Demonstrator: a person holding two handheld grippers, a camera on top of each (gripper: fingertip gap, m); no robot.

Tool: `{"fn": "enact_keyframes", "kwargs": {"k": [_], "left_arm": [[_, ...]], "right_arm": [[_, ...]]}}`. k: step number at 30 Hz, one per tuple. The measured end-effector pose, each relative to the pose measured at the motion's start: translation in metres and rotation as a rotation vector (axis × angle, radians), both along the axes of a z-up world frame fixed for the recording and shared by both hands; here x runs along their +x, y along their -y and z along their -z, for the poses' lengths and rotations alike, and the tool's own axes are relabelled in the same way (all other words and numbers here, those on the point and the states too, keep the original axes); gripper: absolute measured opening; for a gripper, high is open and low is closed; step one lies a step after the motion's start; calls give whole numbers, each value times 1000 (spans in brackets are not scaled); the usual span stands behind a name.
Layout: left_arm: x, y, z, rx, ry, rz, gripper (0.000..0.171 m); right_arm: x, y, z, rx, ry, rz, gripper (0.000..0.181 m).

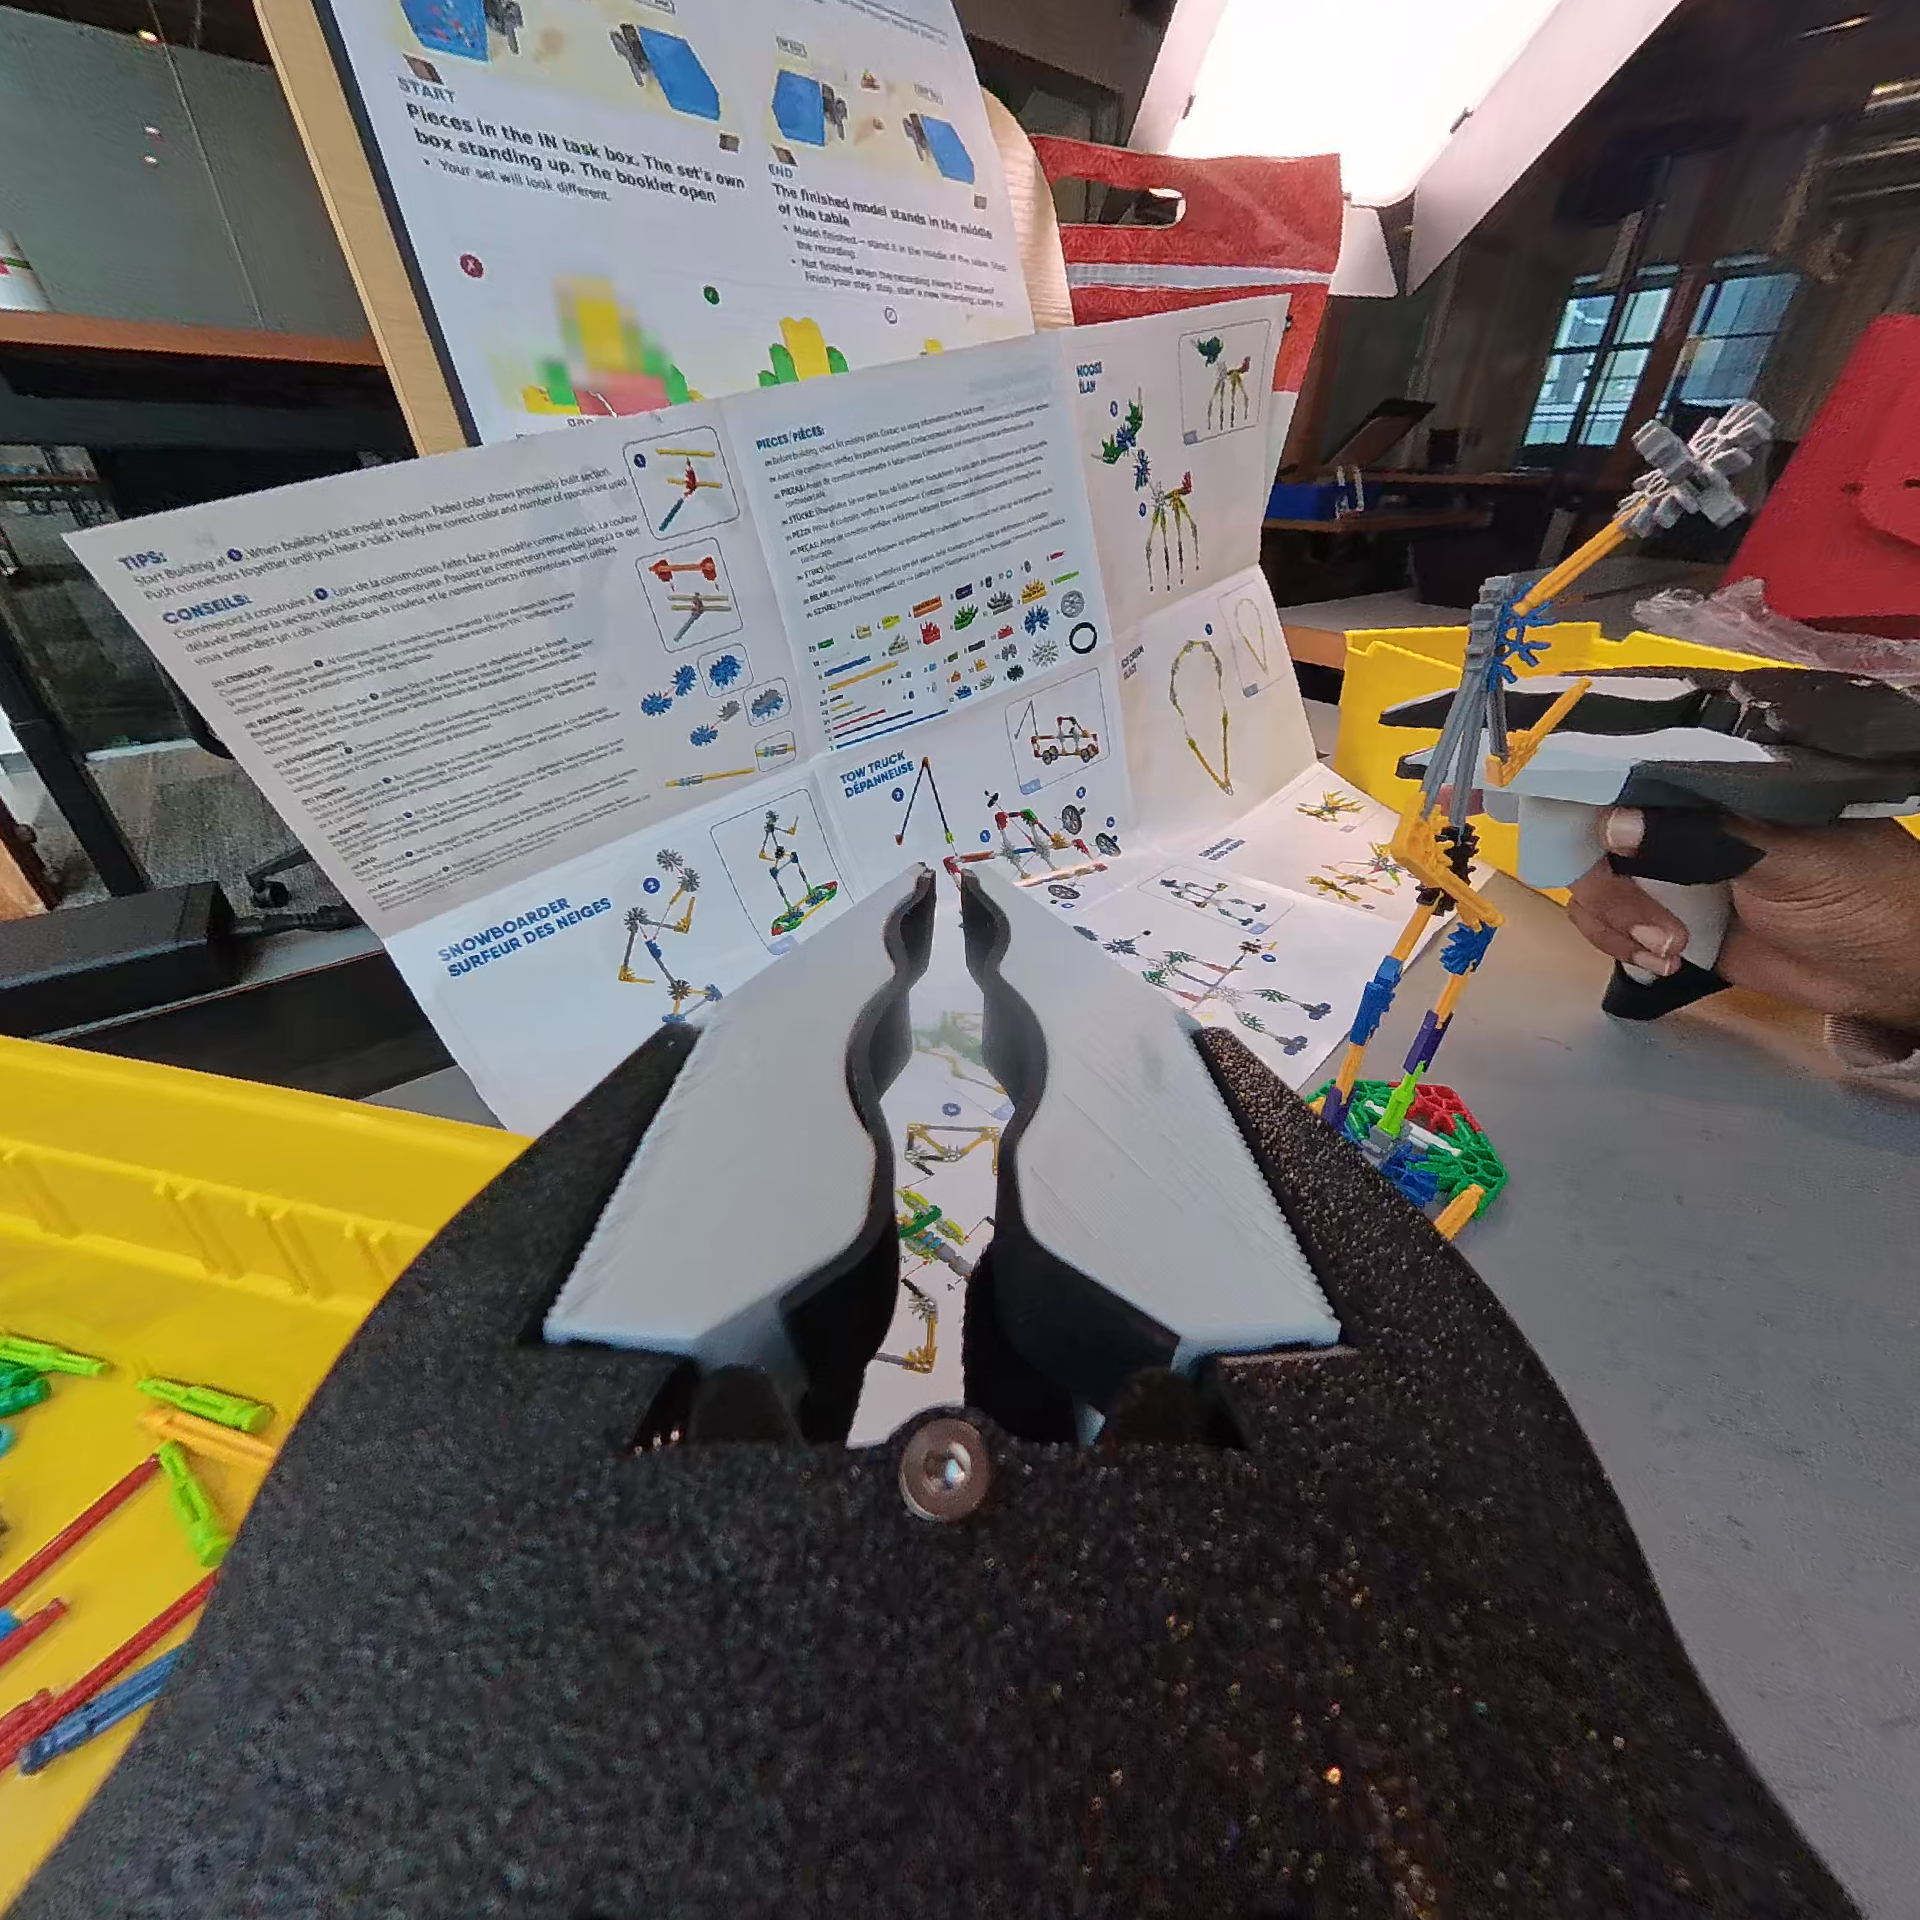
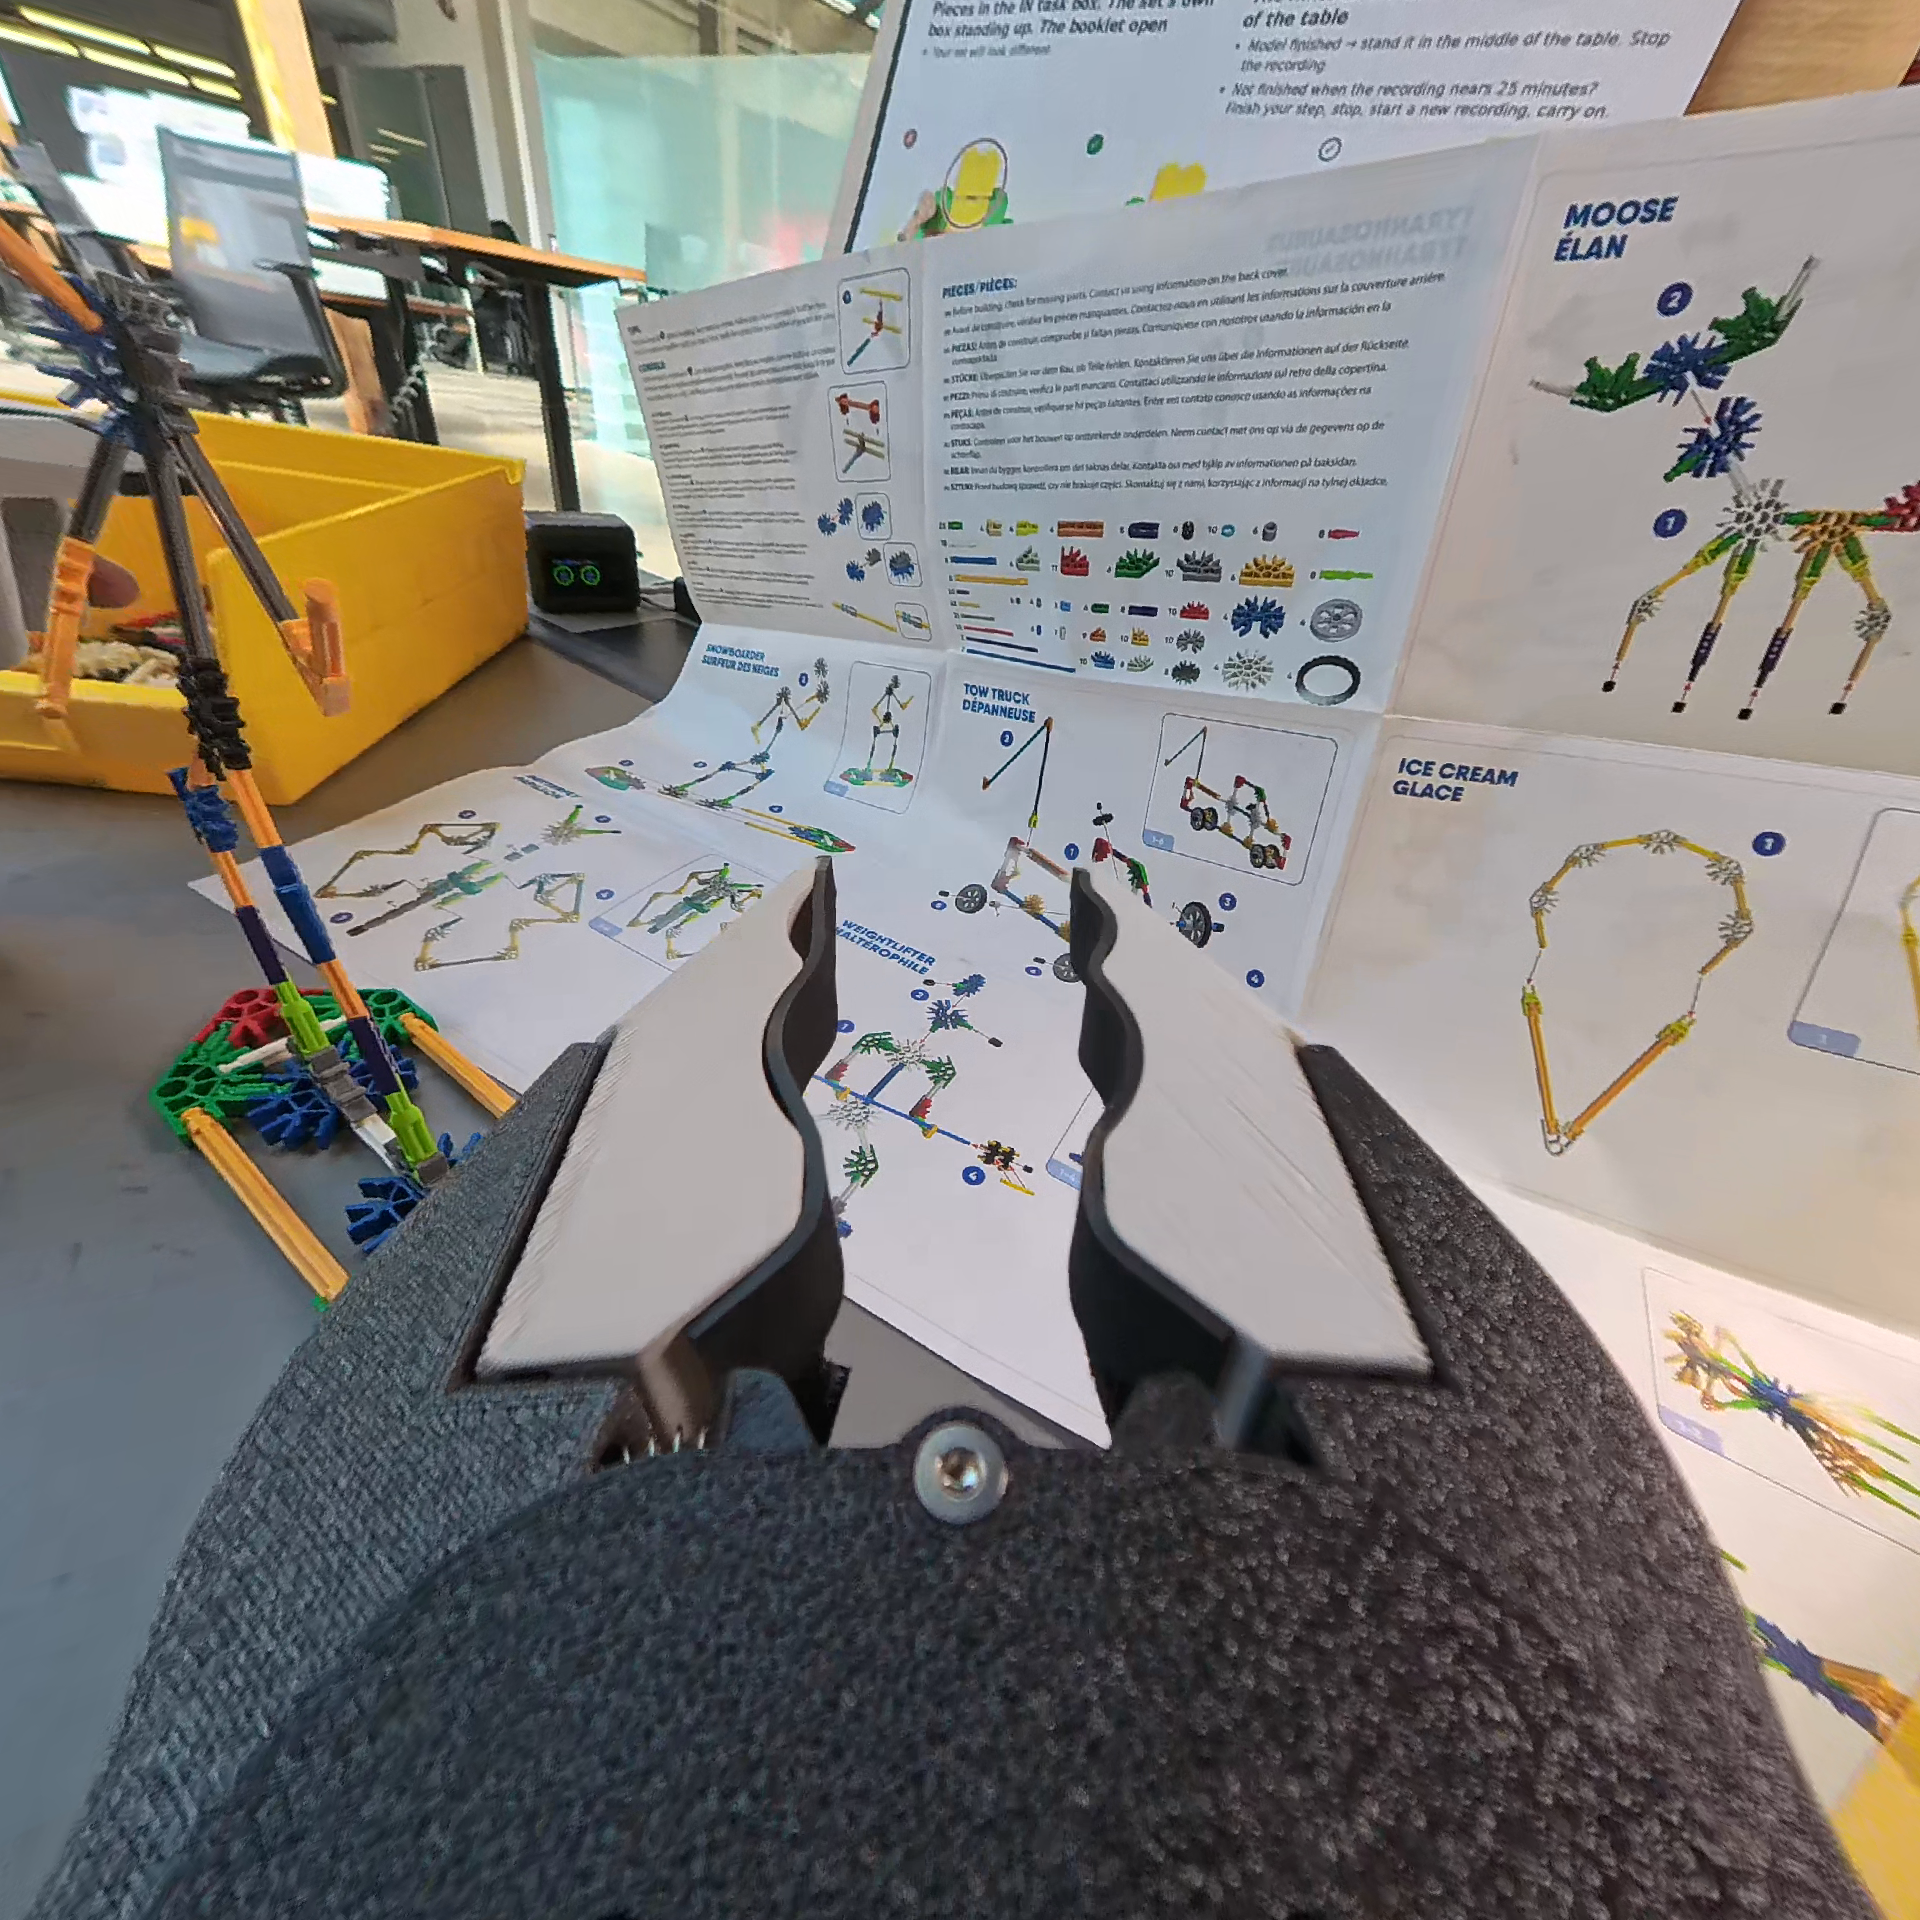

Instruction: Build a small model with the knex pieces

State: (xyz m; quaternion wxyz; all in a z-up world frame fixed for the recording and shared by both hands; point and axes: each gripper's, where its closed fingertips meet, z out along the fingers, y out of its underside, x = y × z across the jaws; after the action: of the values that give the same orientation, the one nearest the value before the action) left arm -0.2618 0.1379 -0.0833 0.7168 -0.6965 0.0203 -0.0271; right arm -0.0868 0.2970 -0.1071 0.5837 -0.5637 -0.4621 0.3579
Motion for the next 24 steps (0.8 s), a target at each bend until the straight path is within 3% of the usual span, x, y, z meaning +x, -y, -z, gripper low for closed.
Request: {"fn": "enact_keyframes", "kwargs": {"k": [6,11,16,24], "left_arm": [[6,-2,14,-37,24,-6,11],[-2,-5,25,-83,-51,-64,12],[-4,3,13,-32,-48,-108,12],[-20,6,13,-5,1,-167,16]], "right_arm": [[-2,10,-7,-22,-29,-63,46],[5,13,-25,108,-16,-56,39],[13,18,-50,114,-85,-51,37],[21,12,-57,32,-186,-43,39]]}}
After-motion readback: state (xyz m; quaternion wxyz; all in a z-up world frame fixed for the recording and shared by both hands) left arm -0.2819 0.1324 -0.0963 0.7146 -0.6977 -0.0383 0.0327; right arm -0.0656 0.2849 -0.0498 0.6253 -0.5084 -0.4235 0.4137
